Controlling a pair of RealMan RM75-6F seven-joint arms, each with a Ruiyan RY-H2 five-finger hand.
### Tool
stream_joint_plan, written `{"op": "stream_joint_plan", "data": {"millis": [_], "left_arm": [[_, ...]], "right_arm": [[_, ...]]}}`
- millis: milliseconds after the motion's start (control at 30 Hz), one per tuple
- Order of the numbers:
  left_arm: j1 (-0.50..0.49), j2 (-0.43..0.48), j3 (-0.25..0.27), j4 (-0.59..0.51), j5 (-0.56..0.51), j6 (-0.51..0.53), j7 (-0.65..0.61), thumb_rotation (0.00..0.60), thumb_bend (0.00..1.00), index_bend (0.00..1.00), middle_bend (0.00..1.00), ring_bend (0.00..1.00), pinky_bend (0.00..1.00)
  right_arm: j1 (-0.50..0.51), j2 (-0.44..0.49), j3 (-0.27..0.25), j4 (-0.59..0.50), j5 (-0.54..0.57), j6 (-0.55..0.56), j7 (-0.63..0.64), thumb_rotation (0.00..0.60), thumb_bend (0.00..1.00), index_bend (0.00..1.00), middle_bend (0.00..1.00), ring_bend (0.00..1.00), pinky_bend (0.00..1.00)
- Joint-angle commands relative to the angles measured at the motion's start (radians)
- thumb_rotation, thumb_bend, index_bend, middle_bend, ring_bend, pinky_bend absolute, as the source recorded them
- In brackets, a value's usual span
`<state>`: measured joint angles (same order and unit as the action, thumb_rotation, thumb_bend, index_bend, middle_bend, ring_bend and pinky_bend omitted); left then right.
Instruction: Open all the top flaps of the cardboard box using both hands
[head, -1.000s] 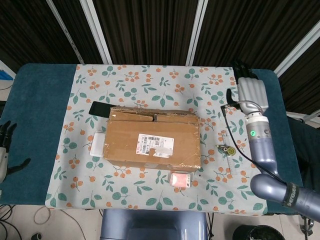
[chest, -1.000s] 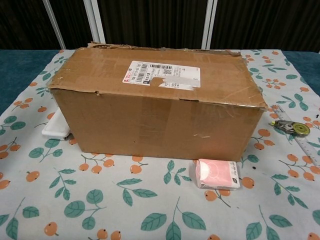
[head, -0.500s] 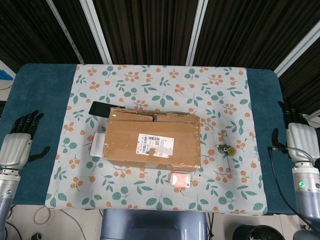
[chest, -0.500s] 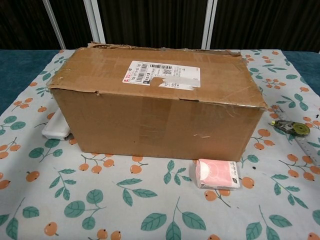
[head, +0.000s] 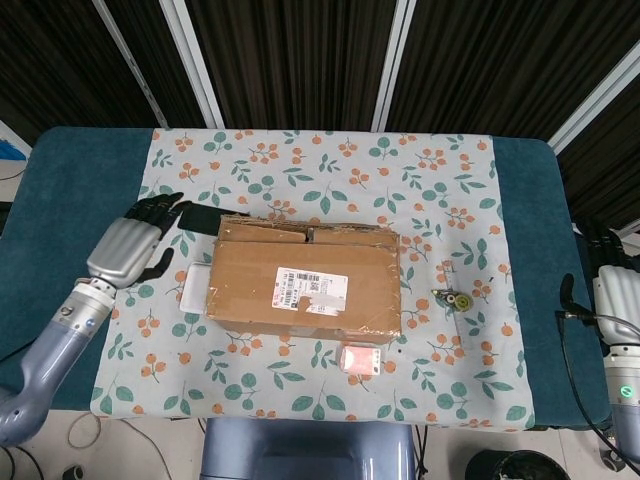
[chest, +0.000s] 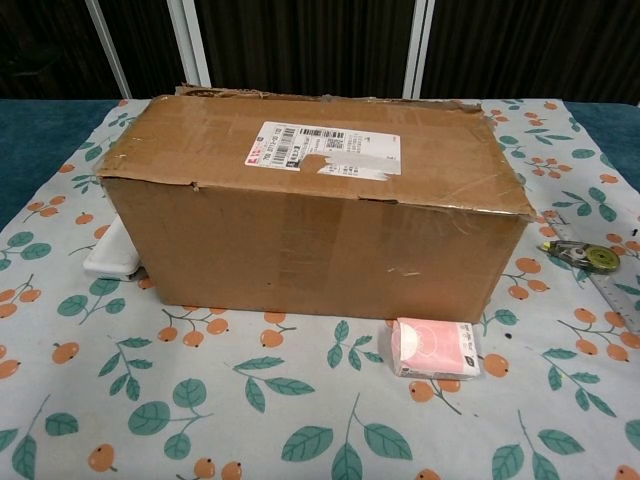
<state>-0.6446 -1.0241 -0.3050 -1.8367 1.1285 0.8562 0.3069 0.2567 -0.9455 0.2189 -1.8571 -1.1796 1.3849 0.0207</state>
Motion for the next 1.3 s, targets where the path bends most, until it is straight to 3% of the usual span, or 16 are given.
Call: {"op": "stream_joint_plan", "data": {"millis": [33, 233, 800, 1000, 1300], "left_arm": [[-0.123, -0.024, -0.02, 0.044, -0.078, -0.115, 0.051, 0.6, 0.68, 0.06, 0.07, 0.08, 0.22], [-0.267, -0.127, -0.028, 0.143, -0.165, -0.187, 0.068, 0.6, 0.74, 0.17, 0.23, 0.25, 0.39], [-0.414, -0.243, 0.041, 0.217, -0.272, -0.211, 0.083, 0.6, 0.78, 0.26, 0.36, 0.35, 0.45], [-0.433, -0.25, 0.063, 0.213, -0.289, -0.208, 0.074, 0.6, 0.79, 0.27, 0.36, 0.36, 0.46], [-0.444, -0.222, 0.071, 0.168, -0.306, -0.19, 0.038, 0.6, 0.8, 0.34, 0.48, 0.45, 0.52]], "right_arm": [[-0.005, -0.001, 0.005, -0.002, -0.006, 0.005, 0.017, 0.6, 0.68, 0.0, 0.0, 0.03, 0.22], [-0.017, -0.007, 0.015, -0.006, -0.014, 0.016, 0.049, 0.6, 0.68, 0.0, 0.0, 0.03, 0.22], [-0.031, -0.007, 0.031, 0.0, -0.012, 0.014, 0.08, 0.6, 0.68, 0.0, 0.0, 0.03, 0.22], [-0.034, -0.01, 0.033, 0.003, -0.016, 0.013, 0.085, 0.6, 0.68, 0.0, 0.0, 0.03, 0.22], [-0.04, -0.016, 0.034, 0.003, -0.028, 0.018, 0.091, 0.6, 0.69, 0.0, 0.0, 0.03, 0.22]]}}
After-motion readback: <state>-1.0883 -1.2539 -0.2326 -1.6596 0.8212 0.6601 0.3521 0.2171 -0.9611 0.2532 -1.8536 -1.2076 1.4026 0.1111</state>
